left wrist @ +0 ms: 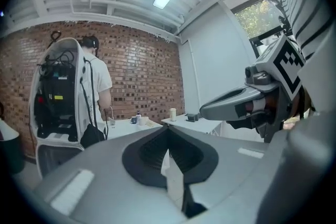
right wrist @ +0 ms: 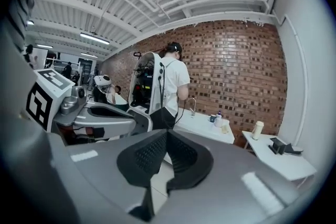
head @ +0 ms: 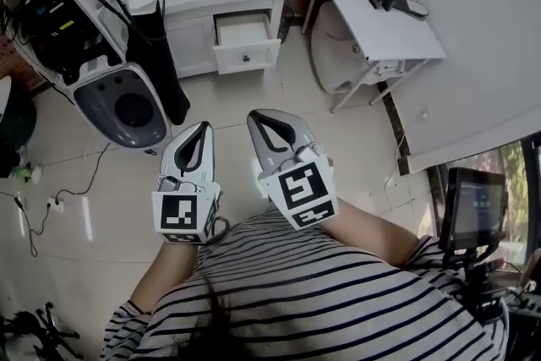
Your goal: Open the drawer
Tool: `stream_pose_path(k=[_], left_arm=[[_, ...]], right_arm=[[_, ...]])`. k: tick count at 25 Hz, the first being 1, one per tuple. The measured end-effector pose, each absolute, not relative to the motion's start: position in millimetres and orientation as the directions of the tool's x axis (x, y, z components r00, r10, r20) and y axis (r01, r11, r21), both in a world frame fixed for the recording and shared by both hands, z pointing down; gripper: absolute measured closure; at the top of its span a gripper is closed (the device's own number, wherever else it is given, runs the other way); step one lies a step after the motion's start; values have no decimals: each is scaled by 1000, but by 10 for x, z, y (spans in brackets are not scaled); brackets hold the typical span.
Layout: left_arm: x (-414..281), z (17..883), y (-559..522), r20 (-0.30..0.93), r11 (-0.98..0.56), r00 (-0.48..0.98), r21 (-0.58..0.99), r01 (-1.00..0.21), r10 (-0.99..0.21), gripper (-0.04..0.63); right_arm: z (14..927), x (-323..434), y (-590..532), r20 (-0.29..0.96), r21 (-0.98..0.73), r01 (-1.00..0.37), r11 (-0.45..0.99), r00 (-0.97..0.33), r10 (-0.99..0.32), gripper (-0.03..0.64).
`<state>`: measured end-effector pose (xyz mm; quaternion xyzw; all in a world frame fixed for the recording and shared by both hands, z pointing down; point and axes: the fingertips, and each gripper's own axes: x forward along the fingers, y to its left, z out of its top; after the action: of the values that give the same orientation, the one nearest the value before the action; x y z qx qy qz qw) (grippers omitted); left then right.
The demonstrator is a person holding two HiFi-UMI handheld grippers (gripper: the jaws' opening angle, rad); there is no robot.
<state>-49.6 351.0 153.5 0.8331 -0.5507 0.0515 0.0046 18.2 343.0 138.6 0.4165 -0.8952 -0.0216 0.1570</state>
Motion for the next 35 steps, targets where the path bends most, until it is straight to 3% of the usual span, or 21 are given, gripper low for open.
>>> stream_pose_path(k=[15,35], left_arm=[[107,1474,4084,104,-383,380,-8,-924,-919,581],[481,1631,3961,166,-361,355,-5,-933,-920,580]], right_arm=[[1569,645,4012,329,18,-744,667,-626,-707,615],[1627,867,3925,338,16,-700,714,-668,-663,615]])
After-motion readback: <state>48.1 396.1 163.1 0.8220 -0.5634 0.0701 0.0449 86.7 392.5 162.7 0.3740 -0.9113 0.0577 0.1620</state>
